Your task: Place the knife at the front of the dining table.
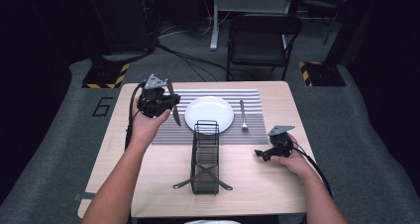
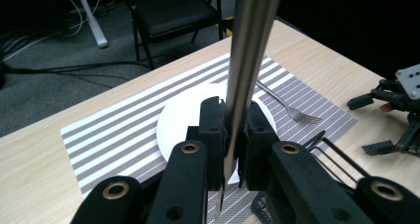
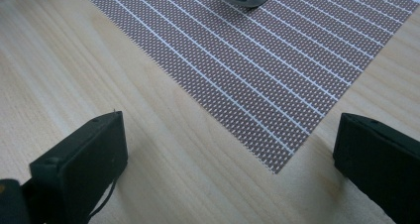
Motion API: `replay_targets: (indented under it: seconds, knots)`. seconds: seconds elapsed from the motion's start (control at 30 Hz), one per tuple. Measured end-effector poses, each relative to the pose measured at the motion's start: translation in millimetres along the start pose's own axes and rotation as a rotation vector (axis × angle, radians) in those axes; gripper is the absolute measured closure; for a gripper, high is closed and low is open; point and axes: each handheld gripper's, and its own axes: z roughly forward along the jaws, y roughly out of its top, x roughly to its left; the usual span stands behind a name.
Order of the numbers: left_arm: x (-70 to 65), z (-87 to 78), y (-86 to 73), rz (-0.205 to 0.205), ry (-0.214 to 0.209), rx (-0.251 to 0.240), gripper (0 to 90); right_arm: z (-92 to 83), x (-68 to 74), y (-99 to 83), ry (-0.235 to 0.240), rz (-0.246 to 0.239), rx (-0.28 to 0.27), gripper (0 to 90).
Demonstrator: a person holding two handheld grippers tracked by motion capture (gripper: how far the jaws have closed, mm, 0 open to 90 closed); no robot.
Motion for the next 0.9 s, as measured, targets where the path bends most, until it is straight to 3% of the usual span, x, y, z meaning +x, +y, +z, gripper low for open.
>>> replay_targets:
  seconds: [0.43,0.6,0.9]
  knots:
    - [18.4,12.3,-25.0,-0.041,0.053,0.053,82.4,0.1,0.1,0.0,-0.001,0.001,-0.001,0.0]
    - [26.3,18.4,-36.5,-0.072,0.046,0.064,82.7,0.0,0.1,0.0,0.0,0.002,-0.001,0.0]
    - [38.5,29.2,-56.4,-0.106,0.076,0.089,82.9,-0.1,-0.5,-0.1,0.001,-0.008,0.002,0.0]
